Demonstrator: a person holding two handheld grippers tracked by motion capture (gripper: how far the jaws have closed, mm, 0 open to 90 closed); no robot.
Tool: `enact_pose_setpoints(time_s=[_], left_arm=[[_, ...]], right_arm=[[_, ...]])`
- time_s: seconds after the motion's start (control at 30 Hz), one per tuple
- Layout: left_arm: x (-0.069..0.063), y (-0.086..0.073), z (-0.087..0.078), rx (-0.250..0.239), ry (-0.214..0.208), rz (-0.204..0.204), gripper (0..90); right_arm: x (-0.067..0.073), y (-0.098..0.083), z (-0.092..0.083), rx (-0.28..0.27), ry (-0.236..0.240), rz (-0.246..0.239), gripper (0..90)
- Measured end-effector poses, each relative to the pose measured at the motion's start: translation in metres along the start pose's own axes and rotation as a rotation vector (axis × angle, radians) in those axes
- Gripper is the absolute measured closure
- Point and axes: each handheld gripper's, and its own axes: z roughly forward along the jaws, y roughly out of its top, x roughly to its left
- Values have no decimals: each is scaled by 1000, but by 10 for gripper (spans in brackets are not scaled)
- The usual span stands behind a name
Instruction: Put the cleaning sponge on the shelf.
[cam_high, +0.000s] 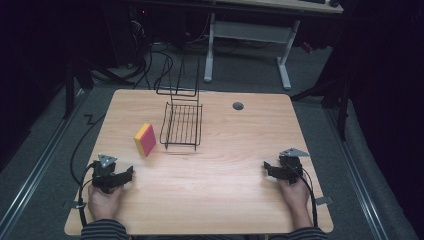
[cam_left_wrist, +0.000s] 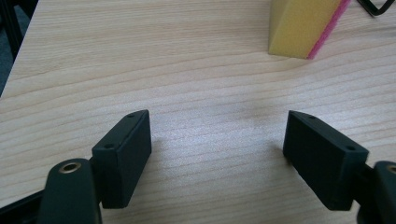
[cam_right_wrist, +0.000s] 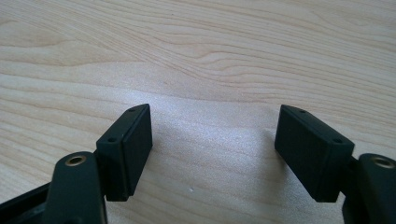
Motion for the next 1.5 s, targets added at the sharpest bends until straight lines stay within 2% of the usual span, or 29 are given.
enact_pose_setpoints(time_s=[1.03,1.3,1.4,1.5], left_arm=[[1,1,1,-2,-10,-8,234],[0,1,2,6,-24,5,190],[-1,2,2,-8,-40,-1,187],[-4,4,-3,-49,-69,12,186]], right_arm=[[0,0,0,2,2,0,279],[-1,0,0,0,2,-9,279],[0,0,0,0,3,-5,278],[0,0,0,2,2,-2,279]])
